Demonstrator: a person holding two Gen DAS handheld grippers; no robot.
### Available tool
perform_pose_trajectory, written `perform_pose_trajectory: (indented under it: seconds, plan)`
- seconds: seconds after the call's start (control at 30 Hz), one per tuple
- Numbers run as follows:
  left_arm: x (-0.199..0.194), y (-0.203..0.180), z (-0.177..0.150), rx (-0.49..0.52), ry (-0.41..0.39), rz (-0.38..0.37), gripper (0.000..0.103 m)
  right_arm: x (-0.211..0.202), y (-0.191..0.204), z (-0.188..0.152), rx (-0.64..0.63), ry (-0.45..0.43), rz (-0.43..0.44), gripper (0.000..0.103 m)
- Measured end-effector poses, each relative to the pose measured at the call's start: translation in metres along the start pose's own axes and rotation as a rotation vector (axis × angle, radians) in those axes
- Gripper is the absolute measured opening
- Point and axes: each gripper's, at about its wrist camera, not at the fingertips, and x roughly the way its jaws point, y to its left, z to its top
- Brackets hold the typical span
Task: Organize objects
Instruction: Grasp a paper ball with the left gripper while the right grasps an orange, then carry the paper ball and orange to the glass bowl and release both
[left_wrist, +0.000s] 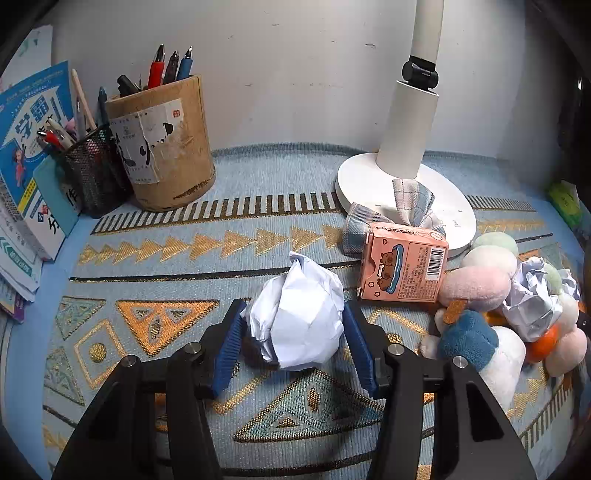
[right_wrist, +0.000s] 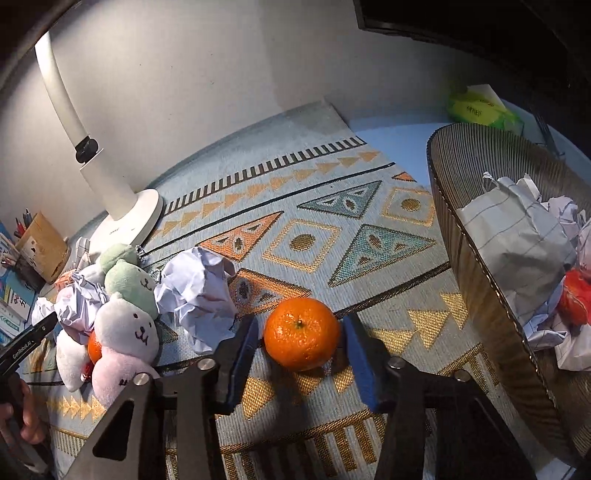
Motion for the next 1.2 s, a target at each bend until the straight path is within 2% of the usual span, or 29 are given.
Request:
perform_pose_trajectory:
  seconds: [0.13,0.27,0.43,0.57,0.73,0.8,0.87,0.97,1.1,1.2]
  plan:
    - [-0.027,0.000,-0.006,-0.022,-0.043,-0.016,0.049,-0.009,-0.003,-0.003,0.019,-0.028,0.053,0.036]
    - [-0.078,-0.012,-0.022,-0.031,-0.101,-0.045,0.049,-0.039,-0.001,-0.019,-0.012,-0.046,0.121,0.036]
    - [-0.137,-0.047,-0.071,-0.022,-0.120,-0.123,0.049,-0.083,0.022,-0.061,-0.172,-0.020,0.266,0.036]
    - [-0.146,-0.083,-0.121,-0.016,-0.057,-0.212,0.049,-0.111,0.037,-0.103,-0.337,-0.040,0.270,0.036]
    - [-0.143,-0.112,-0.159,0.022,-0.017,-0.219,0.049,-0.109,0.033,-0.131,-0.399,0.006,0.300,0.036]
    - [-0.139,-0.118,-0.166,0.018,0.006,-0.228,0.049,-0.105,0.032,-0.136,-0.419,0.015,0.287,0.036]
    - [-0.143,-0.122,-0.168,0.029,-0.012,-0.209,0.049,-0.103,0.031,-0.140,-0.426,0.014,0.265,0.036]
    - [-0.147,-0.127,-0.169,0.051,-0.012,-0.224,0.049,-0.102,0.026,-0.144,-0.415,0.036,0.269,0.039]
    - [-0.146,-0.132,-0.172,0.062,-0.003,-0.231,0.049,-0.105,0.020,-0.146,-0.383,0.034,0.282,0.058]
    - [-0.147,-0.134,-0.173,0.063,-0.006,-0.230,0.049,-0.106,0.021,-0.147,-0.383,0.033,0.270,0.059]
